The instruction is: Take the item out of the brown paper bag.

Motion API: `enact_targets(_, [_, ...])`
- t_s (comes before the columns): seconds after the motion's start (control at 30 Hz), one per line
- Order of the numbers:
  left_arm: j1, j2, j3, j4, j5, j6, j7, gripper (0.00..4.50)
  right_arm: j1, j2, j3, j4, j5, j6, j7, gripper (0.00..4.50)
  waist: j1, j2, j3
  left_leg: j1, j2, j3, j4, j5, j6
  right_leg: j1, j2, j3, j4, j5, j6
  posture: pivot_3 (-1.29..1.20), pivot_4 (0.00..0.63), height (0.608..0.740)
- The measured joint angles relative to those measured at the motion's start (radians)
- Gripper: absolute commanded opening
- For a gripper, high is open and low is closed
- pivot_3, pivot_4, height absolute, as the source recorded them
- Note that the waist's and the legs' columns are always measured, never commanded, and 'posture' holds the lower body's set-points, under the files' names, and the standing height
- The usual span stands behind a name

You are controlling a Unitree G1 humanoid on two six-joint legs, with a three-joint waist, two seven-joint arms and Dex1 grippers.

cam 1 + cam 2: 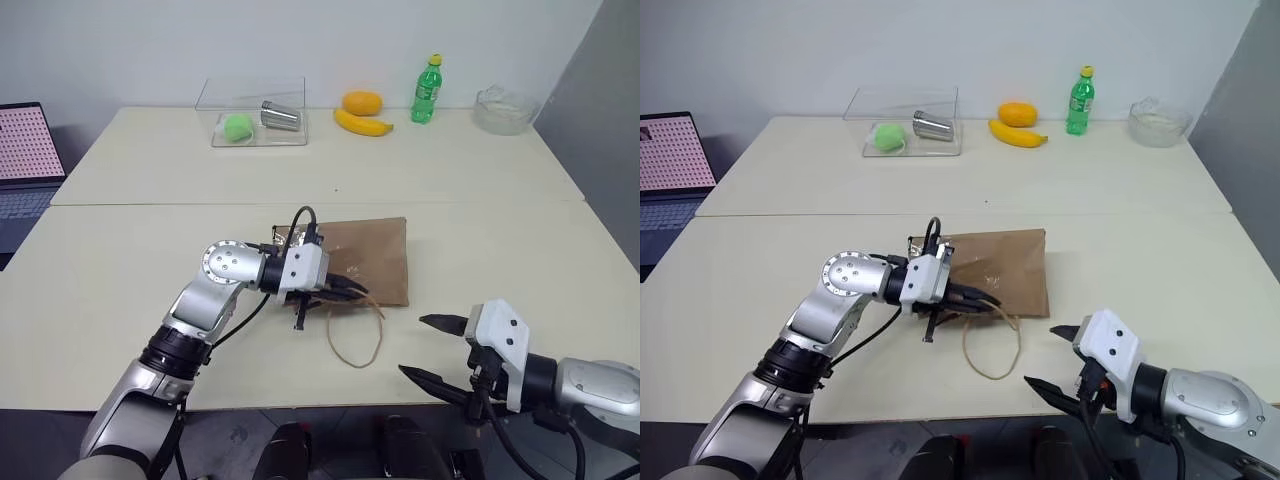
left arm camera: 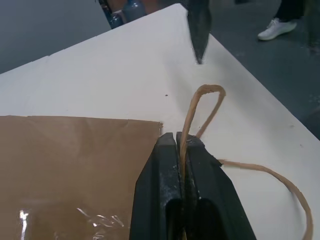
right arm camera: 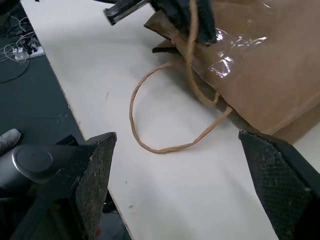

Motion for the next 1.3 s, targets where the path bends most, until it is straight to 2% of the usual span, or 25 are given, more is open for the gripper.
enact_targets(0.17, [-0.017, -0.009, 0.01, 0.004, -0.002, 0.023, 0.0, 0.04, -0.158, 0.022, 0.096, 0.001, -0.027, 0.078, 0.033, 4.13, 0.0, 0.0, 0.0, 0.001, 0.0, 0.0, 0.0, 0.0, 0.0, 0.0, 0.0, 0.0, 0.0, 0.0, 0.0, 0.0, 0.15, 0.74])
enact_targets(0.33, [-0.034, -0.015, 0.028, 0.019, -0.001, 0.019, 0.001, 0.04, -0.347, 0.125, 0.251, 0.007, -0.095, 0.157, 0.08, 4.13, 0.0, 0.0, 0.0, 0.001, 0.0, 0.0, -0.001, 0.0, 0.0, 0.0, 0.0, 0.0, -0.001, 0.0, 0.0, 0.0, 0.15, 0.74])
enact_targets(0.4, [-0.035, -0.014, 0.035, 0.036, 0.002, 0.016, 0.001, 0.04, -0.385, 0.142, 0.298, 0.018, -0.128, 0.178, 0.108, 4.13, 0.001, 0.0, 0.0, 0.001, 0.0, 0.0, -0.001, 0.0, 0.0, 0.001, 0.0, 0.0, -0.001, 0.0, 0.0, 0.0, 0.15, 0.74])
enact_targets(0.5, [-0.045, -0.015, 0.036, 0.058, 0.008, 0.001, -0.001, 0.04, -0.453, 0.234, 0.373, 0.081, -0.172, 0.21, 0.147, 4.13, 0.0, 0.0, 0.0, 0.001, 0.0, 0.0, -0.001, 0.0, 0.0, 0.0, 0.0, 0.0, -0.001, 0.0, 0.0, 0.0, 0.15, 0.74])
enact_targets(0.63, [-0.064, -0.015, 0.044, 0.086, 0.01, -0.019, -0.004, 0.04, -0.489, 0.372, 0.421, 0.179, -0.204, 0.222, 0.158, 4.13, -0.001, 0.0, 0.0, 0.001, 0.0, 0.0, -0.001, 0.0, 0.0, 0.0, 0.0, 0.0, 0.0, 0.0, 0.0, 0.0, 0.15, 0.74])
enact_targets(0.87, [-0.07, -0.015, 0.046, 0.112, 0.013, -0.049, -0.011, 0.04, -0.486, 0.523, 0.477, 0.337, -0.302, 0.266, 0.133, 4.13, -0.001, 0.0, 0.0, 0.002, 0.0, -0.001, -0.001, 0.0, 0.0, 0.0, 0.0, 0.0, 0.001, 0.0, 0.0, 0.0, 0.15, 0.74])
enact_targets(0.97, [-0.074, -0.015, 0.048, 0.117, 0.013, -0.063, -0.011, 0.0, -0.487, 0.586, 0.489, 0.383, -0.34, 0.288, 0.112, 3.49, -0.001, 0.0, 0.0, 0.002, 0.0, -0.001, -0.001, 0.0, 0.0, 0.0, 0.0, 0.0, 0.001, 0.0, 0.0, 0.0, 0.15, 0.74])
enact_targets(1.27, [-0.123, -0.035, 0.053, 0.171, 0.018, -0.095, -0.009, 0.0, -0.478, 0.642, 0.505, 0.435, -0.427, 0.305, 0.101, 0.14, -0.001, 0.0, 0.0, 0.002, -0.001, -0.001, -0.001, 0.0, 0.0, 0.0, 0.0, 0.0, 0.001, 0.0, 0.0, 0.0, 0.15, 0.74])
enact_targets(1.3, [-0.128, -0.04, 0.053, 0.18, 0.018, -0.099, -0.006, 0.0, -0.477, 0.642, 0.506, 0.436, -0.442, 0.305, 0.101, 0.03, -0.001, 0.0, 0.0, 0.002, -0.001, -0.001, -0.001, 0.0, 0.0, 0.0, 0.0, 0.0, 0.001, 0.0, 0.0, 0.0, 0.15, 0.74])
